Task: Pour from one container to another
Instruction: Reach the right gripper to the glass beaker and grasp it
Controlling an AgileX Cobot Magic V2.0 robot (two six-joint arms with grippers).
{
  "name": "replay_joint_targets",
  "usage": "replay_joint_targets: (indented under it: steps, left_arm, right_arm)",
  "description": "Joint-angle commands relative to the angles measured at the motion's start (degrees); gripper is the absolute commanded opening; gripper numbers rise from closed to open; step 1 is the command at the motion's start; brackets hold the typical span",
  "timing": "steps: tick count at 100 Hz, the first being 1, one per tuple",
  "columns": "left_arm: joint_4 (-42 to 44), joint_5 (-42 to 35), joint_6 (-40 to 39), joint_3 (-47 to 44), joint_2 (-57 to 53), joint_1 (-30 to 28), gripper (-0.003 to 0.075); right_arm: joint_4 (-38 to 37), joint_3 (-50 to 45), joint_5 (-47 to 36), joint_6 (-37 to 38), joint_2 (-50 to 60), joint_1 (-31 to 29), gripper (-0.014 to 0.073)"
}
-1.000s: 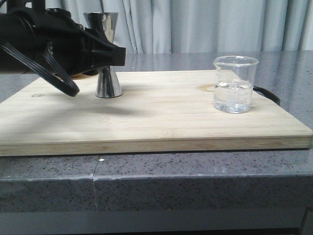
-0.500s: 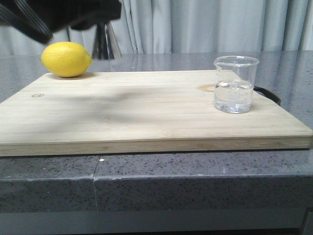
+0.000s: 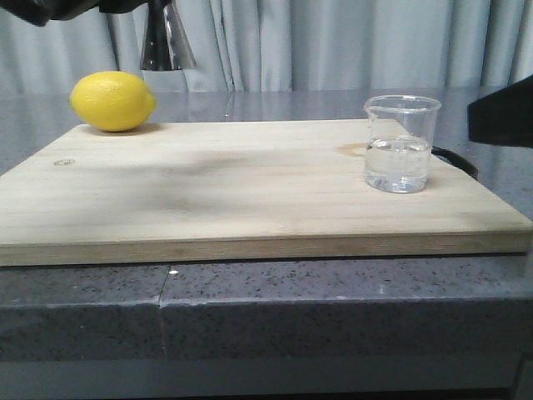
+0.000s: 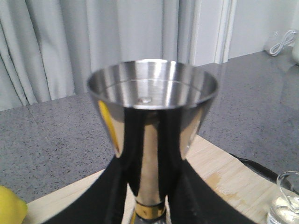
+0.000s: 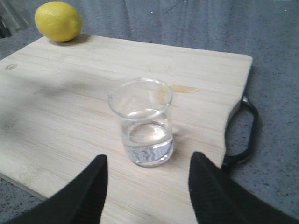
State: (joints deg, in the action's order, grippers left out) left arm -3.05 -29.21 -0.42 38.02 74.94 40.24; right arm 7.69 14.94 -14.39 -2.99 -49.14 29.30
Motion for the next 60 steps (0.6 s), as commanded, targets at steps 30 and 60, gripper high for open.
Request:
replay_joint_targets:
  steps: [30,60]
  left_arm:
    - [-0.04,-4.58,-0.4,1.57,-1.81,0.47,0.0064]
    - [-0.04,-4.58,-0.4,1.57,-1.81,0.47,0.0064]
  right_arm:
    - [-8.12,1.33,-26.0,-0.17,-15.4,1.21,0.0354]
    - [-8.61,1.33,-36.87,-0.96,-23.86,1.09,0.048]
